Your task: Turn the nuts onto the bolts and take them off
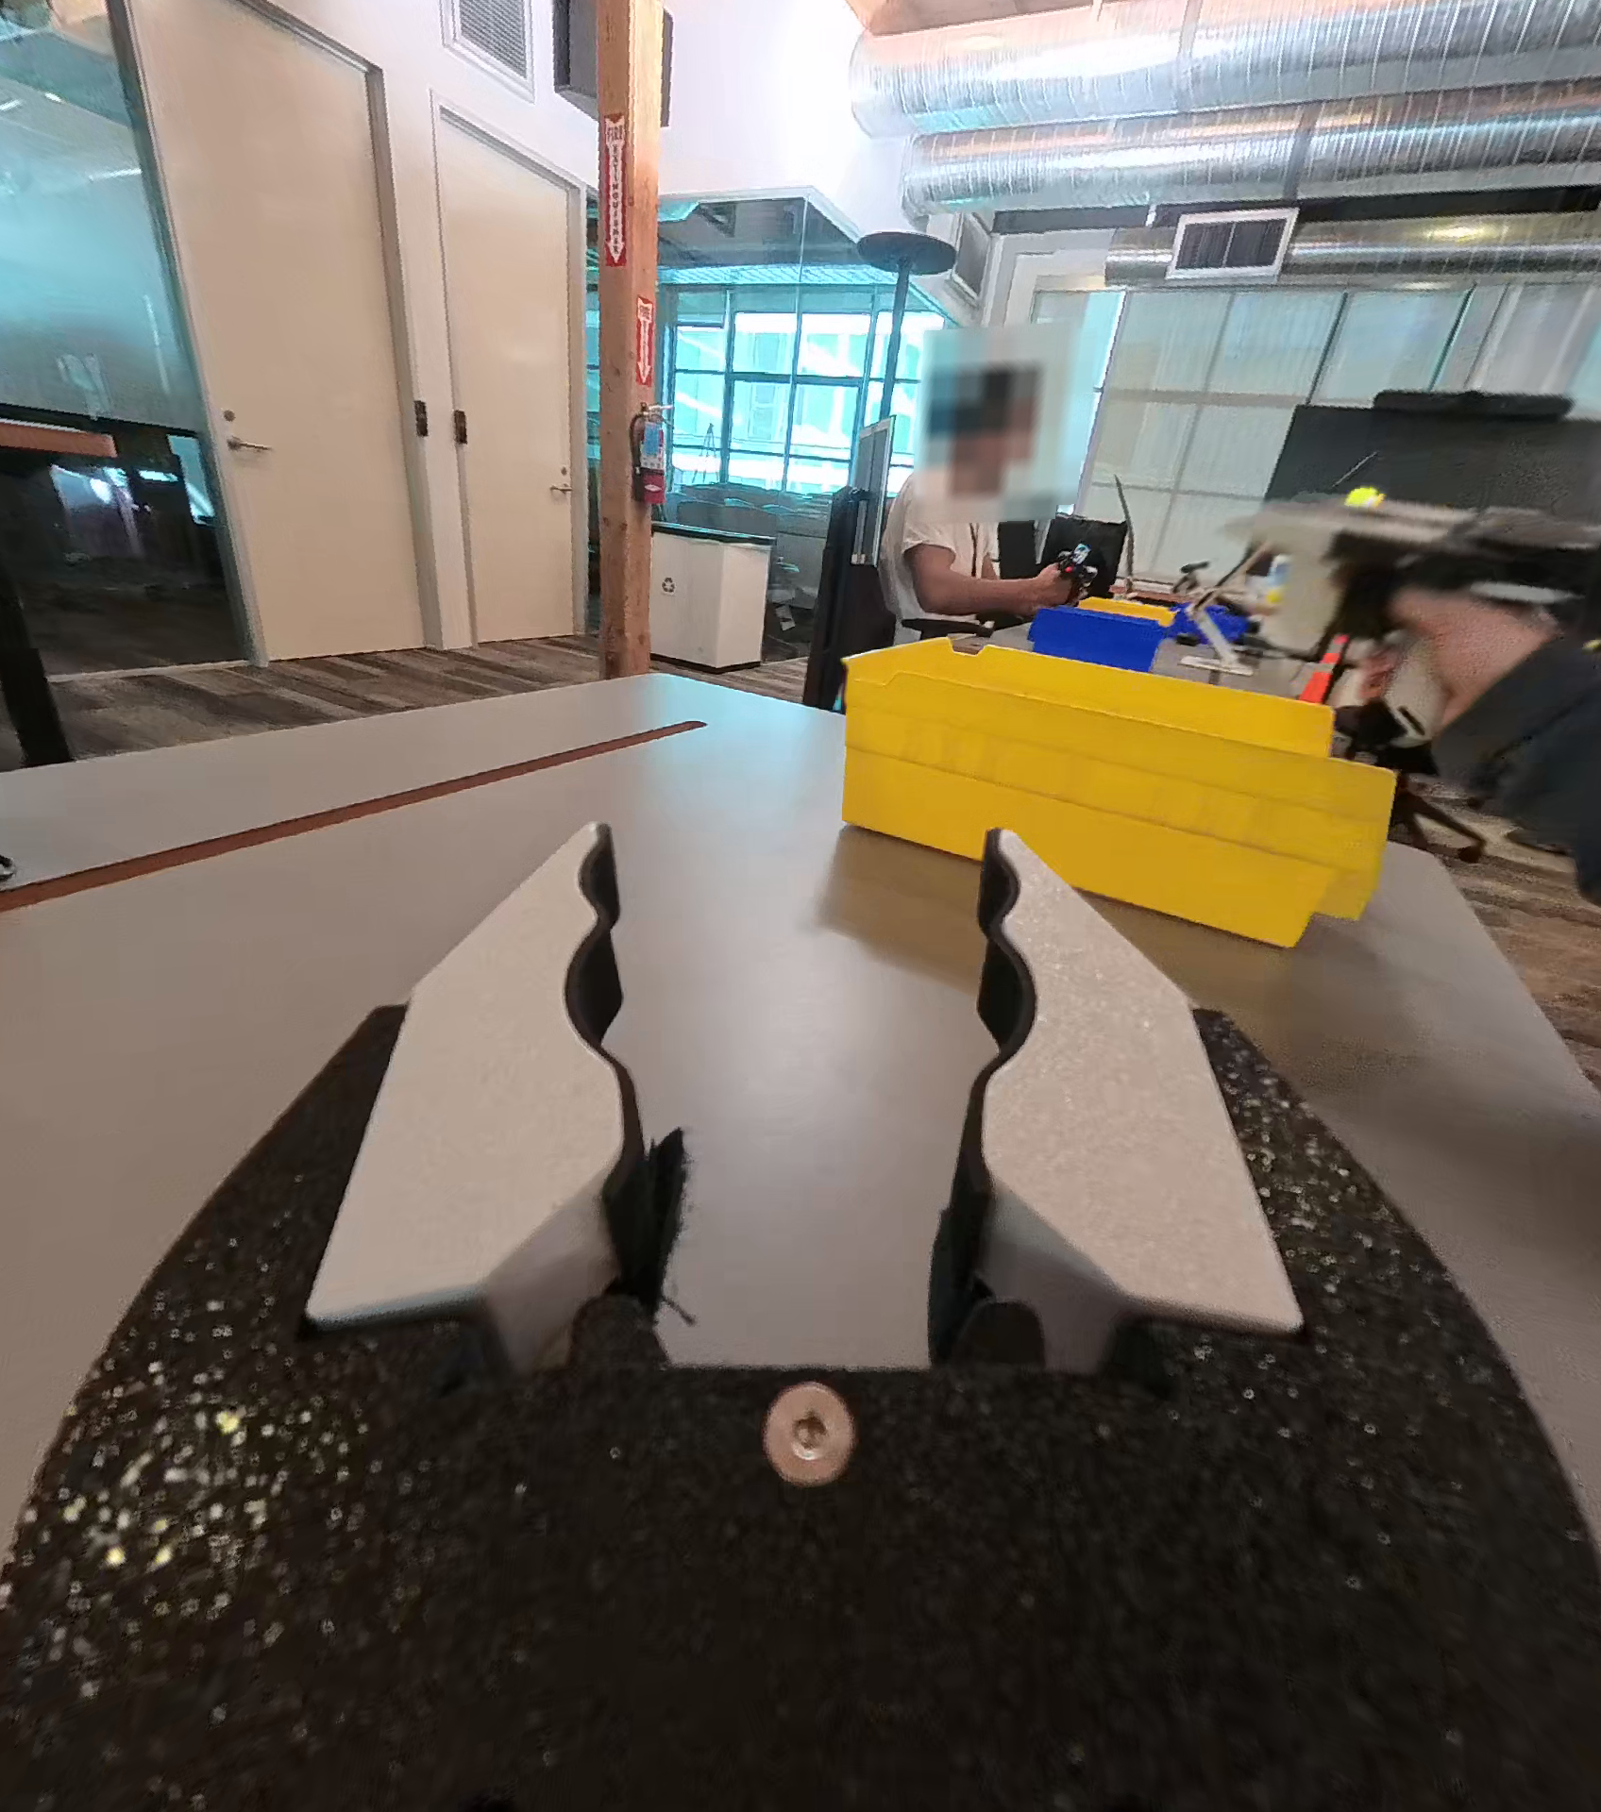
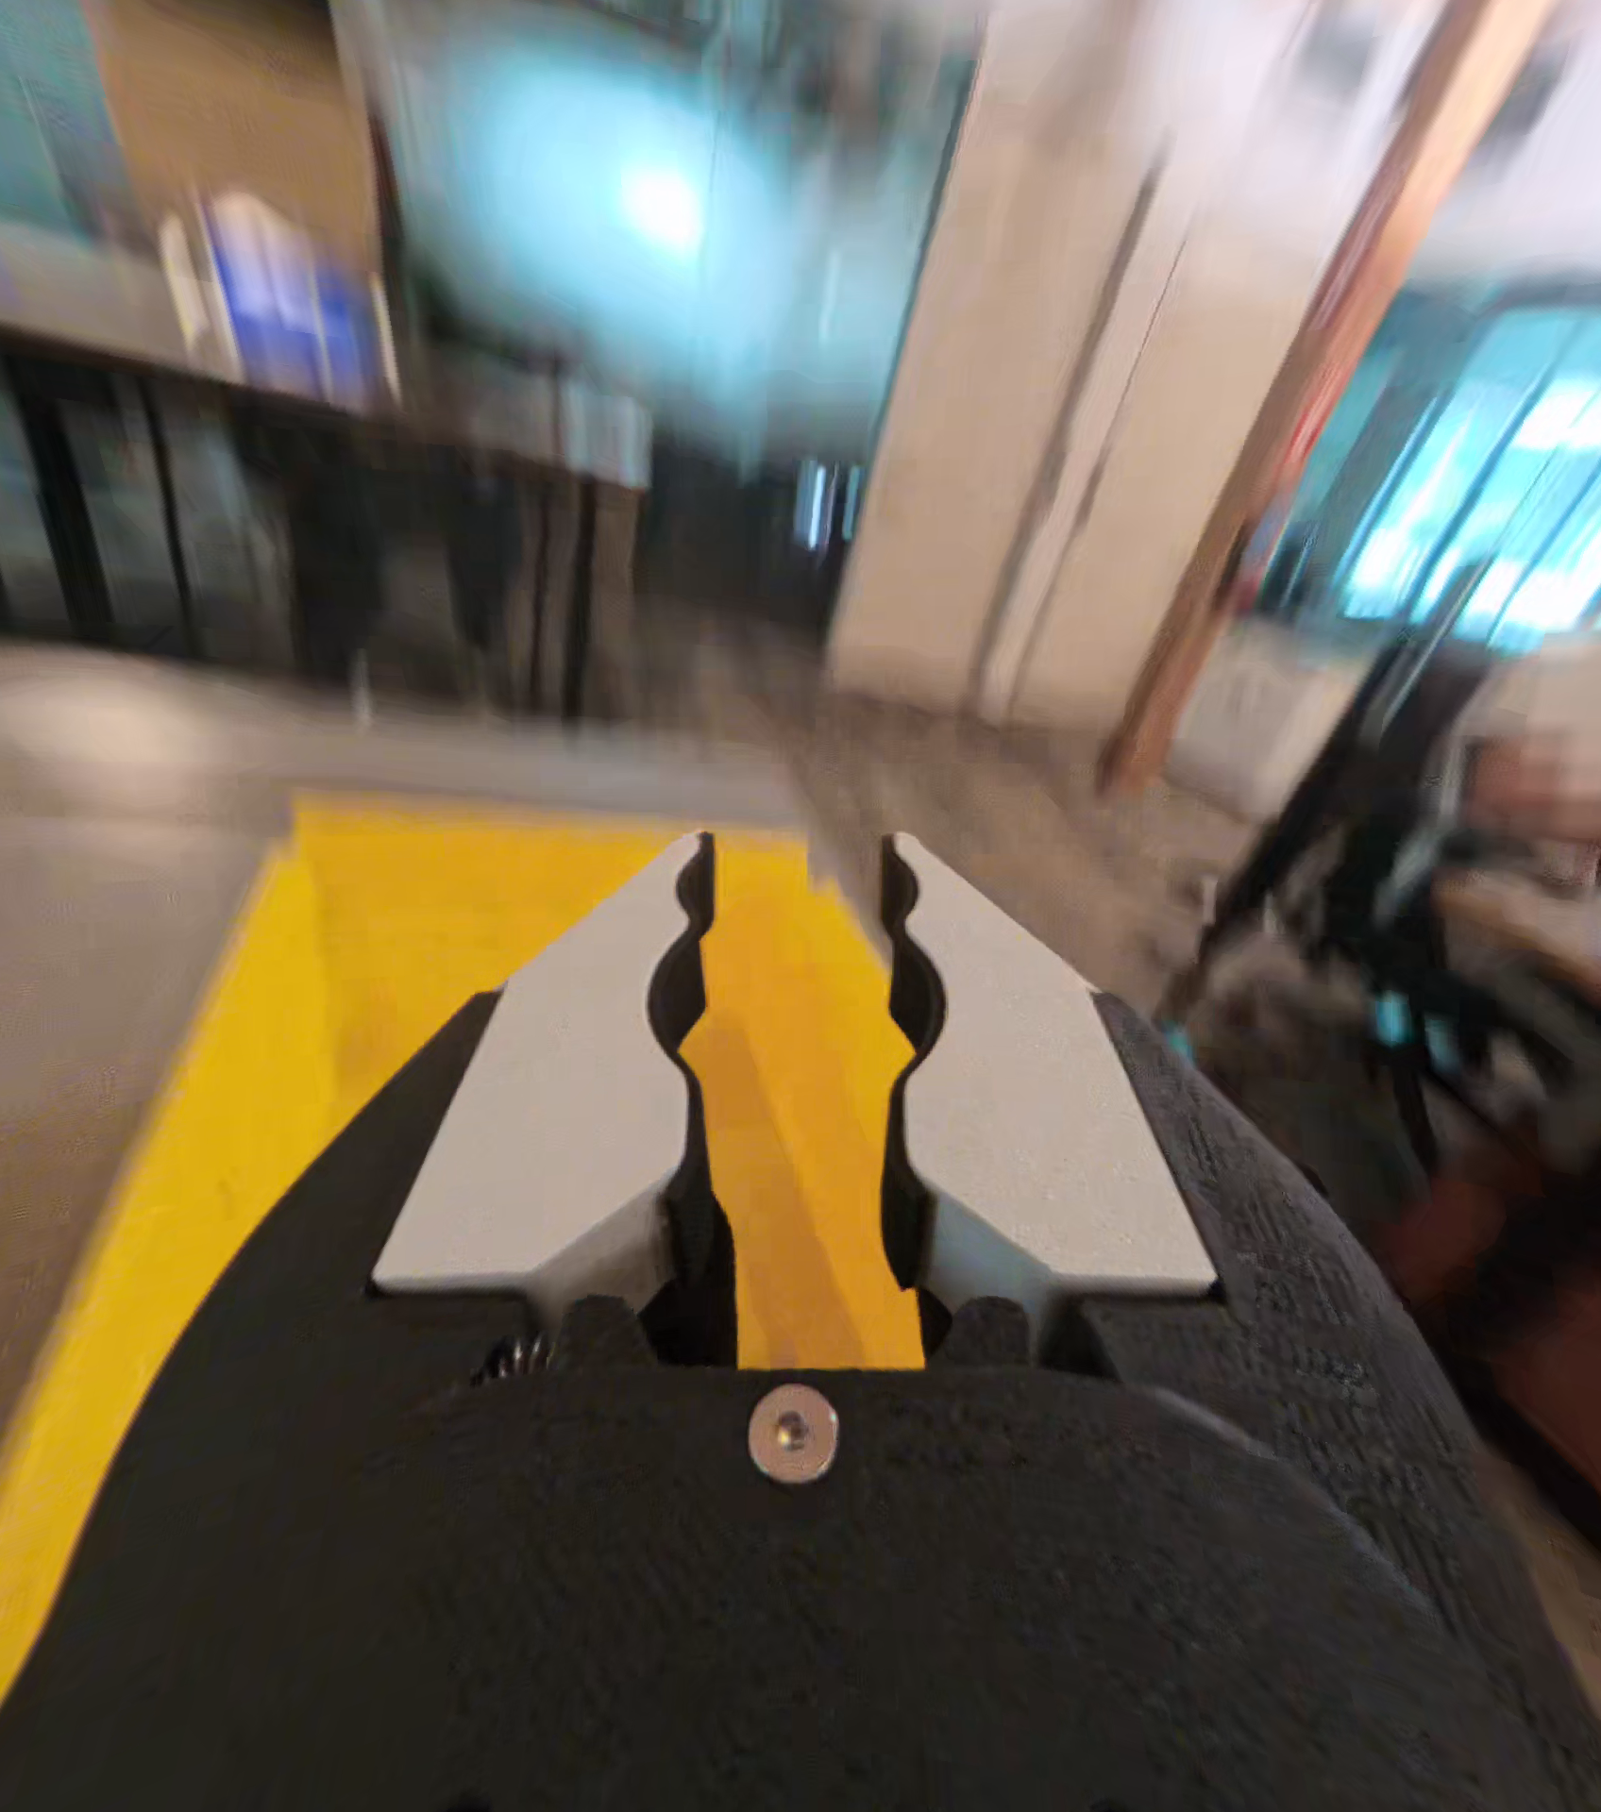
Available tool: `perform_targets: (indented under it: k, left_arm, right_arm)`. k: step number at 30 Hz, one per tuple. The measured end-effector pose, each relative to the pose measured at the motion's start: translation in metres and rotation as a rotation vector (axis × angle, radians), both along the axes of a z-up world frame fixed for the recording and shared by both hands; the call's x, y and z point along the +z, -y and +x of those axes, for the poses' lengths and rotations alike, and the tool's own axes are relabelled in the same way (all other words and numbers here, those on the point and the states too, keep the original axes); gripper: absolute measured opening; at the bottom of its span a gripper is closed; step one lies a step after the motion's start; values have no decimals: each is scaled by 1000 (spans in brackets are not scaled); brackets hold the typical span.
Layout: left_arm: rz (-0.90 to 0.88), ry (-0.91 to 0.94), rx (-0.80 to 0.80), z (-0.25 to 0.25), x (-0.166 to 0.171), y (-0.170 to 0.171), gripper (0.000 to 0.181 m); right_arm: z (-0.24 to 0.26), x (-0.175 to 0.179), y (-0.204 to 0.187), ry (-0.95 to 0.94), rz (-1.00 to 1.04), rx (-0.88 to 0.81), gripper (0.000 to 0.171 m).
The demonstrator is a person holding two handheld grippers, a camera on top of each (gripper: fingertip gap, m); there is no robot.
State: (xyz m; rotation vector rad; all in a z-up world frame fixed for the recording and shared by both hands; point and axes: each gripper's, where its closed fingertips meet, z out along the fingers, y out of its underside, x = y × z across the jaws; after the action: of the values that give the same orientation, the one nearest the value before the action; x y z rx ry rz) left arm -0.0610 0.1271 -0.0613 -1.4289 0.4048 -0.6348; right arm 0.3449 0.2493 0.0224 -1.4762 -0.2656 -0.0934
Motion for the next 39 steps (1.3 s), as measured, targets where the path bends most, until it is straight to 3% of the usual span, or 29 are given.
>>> perform_targets:
  k: [1, 3, 5, 7, 9, 12, 14, 16, 18, 22, 24, 25, 27, 31, 34, 37, 39]
  left_arm:
    - [10, -12, 12, 0, 1, 0, 72]
    - [33, -39, 41, 0, 3, 2, 72]
    - [65, -85, 68, 4, 5, 7, 73]
    - [105, -171, 131, 4, 9, 12, 76]
    - [154, -253, 261, -5, 24, 17, 77]
    - [186, -299, 457, -31, 59, 36, 88]
    - [168, -343, 511, -44, 72, 55, 106]
    - [124, -423, 489, -50, 73, 75, 104]
    - [35, -507, 562, -74, 64, 89, 110]
    - [-185, -628, 718, -127, 37, 117, 103]
    - [-332, -655, 817, -156, 20, 135, 78]
    - [-403, -667, 854, -168, 11, 142, 74]
    - [-519, -658, 827, -176, -8, 150, 61]
    - [-700, -591, 745, -180, -39, 153, 61]
    - [-737, -593, 723, -182, -49, 152, 52]
    - [-755, -504, 653, -173, -53, 147, 24]
    - [-777, -483, 642, -171, -57, 146, 18]
  right_arm:
    - [-2, 28, 25, -76, 224, 32, 23]
    - [1, 59, 73, -131, 527, 67, 22]
    - [20, 59, 83, -73, 564, -63, 24]
    - [38, 48, 69, 23, 449, -171, 33]
    - [39, 34, 48, 65, 290, -115, 43]
    - [47, -1, 14, 91, -46, -36, 85]
    - [63, -29, -4, 161, -244, -46, 94]
    - [79, -53, -16, 245, -412, -59, 94]
    - [95, -79, -21, 302, -604, -68, 87]
    - [95, -117, -21, 331, -848, 52, 67]
    - [85, -132, -19, 284, -938, 131, 64]
    - [81, -138, -19, 272, -966, 159, 60]
    - [79, -146, -20, 285, -1005, 176, 44]
    - [78, -158, -27, 332, -1030, 167, 22]
    - [77, -165, -30, 348, -1049, 157, 20]
    - [75, -165, -30, 333, -1062, 174, 17]
    - [73, -165, -29, 300, -1078, 198, 12]
